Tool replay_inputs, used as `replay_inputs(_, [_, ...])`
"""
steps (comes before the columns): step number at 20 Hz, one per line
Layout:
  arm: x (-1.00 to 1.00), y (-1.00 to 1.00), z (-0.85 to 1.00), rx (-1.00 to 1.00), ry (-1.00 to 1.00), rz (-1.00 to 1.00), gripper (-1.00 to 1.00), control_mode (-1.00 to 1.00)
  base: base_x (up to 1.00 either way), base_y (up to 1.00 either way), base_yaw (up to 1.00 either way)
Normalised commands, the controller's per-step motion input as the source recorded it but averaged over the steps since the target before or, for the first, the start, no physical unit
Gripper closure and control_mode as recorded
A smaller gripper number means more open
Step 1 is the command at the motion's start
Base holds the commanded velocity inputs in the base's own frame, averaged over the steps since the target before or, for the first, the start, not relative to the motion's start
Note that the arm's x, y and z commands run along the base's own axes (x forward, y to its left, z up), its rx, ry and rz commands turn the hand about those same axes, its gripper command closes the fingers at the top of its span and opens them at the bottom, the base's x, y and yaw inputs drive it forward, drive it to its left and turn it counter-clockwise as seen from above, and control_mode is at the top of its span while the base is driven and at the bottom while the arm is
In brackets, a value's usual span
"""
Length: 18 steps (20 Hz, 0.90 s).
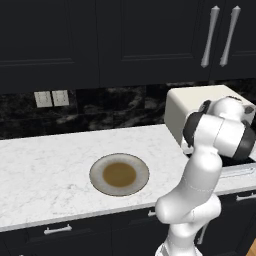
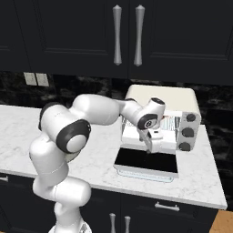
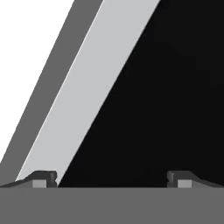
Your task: Pick up the kebab skewer and baguette bread, and place them inside the toaster oven. Close the toaster oven door and start by setting the timer.
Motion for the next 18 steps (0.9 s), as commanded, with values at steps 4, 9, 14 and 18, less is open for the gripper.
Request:
replay_inputs(4, [-0.93,-0.02,0.11,0.00,0.00,-0.03,-1.00,-1.00,0.00,0.00,0.00])
replay_inputs(9, [-1.00,0.00,0.17,0.00,0.00,0.24,-1.00,-1.00,0.00,0.00,0.00])
replay_inputs(14, [-1.00,0.00,0.00,0.00,0.04,0.68,-1.00,-1.00,0.00,0.00,0.00])
replay_inputs(18, [-0.99,0.00,-0.02,-0.01,0.05,0.76,-1.00,-1.00,0.00,0.00,0.00])
